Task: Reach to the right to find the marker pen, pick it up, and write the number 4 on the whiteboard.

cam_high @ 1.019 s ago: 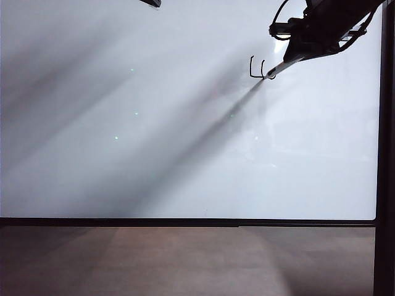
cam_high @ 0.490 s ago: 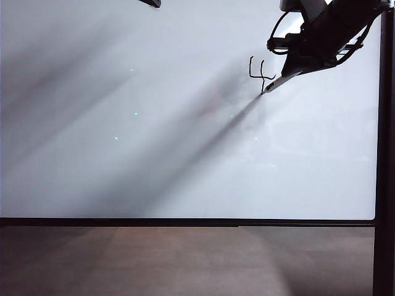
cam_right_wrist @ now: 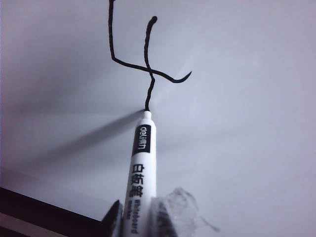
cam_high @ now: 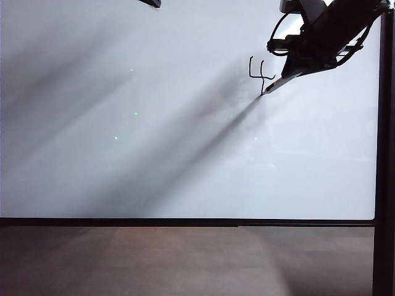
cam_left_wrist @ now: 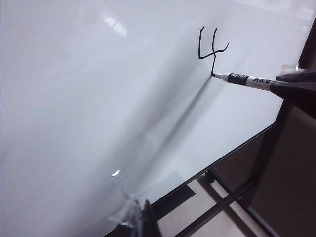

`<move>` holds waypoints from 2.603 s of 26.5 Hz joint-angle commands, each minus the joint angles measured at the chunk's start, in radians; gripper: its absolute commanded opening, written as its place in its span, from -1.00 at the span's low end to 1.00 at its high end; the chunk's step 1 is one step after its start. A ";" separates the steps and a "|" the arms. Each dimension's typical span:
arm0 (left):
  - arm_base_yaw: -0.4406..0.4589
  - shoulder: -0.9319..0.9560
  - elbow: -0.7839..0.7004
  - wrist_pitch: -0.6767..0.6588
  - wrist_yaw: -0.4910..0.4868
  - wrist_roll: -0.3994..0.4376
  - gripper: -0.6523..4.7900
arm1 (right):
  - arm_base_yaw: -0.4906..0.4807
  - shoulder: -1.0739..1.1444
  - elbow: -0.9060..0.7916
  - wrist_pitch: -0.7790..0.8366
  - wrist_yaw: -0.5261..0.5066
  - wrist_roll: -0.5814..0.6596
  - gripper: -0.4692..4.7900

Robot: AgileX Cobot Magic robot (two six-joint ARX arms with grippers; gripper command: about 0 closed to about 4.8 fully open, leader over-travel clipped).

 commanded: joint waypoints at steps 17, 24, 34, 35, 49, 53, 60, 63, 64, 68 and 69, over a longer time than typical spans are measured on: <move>-0.001 -0.003 0.003 -0.016 -0.002 0.003 -0.78 | 0.000 0.001 0.006 0.012 0.011 0.002 -0.83; -0.001 -0.010 0.004 -0.016 0.000 0.000 -0.78 | 0.004 -0.143 0.006 0.020 -0.004 0.019 -0.83; -0.009 -0.060 0.004 -0.007 0.110 -0.001 -0.78 | -0.031 -0.580 0.006 -0.154 0.135 0.002 -0.83; -0.011 -0.060 0.004 0.001 0.120 -0.003 -0.78 | -0.054 -0.621 0.006 -0.192 0.140 0.000 -0.83; -0.108 -0.077 0.004 0.030 0.109 -0.013 -0.78 | -0.512 -0.980 -0.075 -0.511 -0.040 0.026 -0.83; -0.107 -0.169 0.003 -0.085 0.058 -0.048 -0.78 | -0.507 -1.036 -0.112 -0.563 -0.045 0.069 -0.83; -0.074 -0.487 -0.059 -0.176 -0.037 -0.007 -0.78 | -0.448 -1.153 -0.163 -0.578 -0.063 0.089 -0.83; -0.051 -0.648 -0.124 -0.199 -0.068 -0.027 -0.78 | -0.409 -1.172 -0.193 -0.575 -0.075 0.094 -0.83; -0.048 -0.710 -0.150 -0.204 -0.090 -0.047 -0.78 | -0.395 -1.176 -0.204 -0.572 -0.075 0.101 -0.83; -0.048 -0.942 -0.248 -0.209 -0.167 -0.046 -0.78 | -0.344 -1.186 -0.268 -0.469 -0.120 0.146 -0.83; -0.050 -1.003 -0.277 -0.235 -0.164 -0.050 -0.78 | -0.324 -1.192 -0.300 -0.432 -0.149 0.148 -0.83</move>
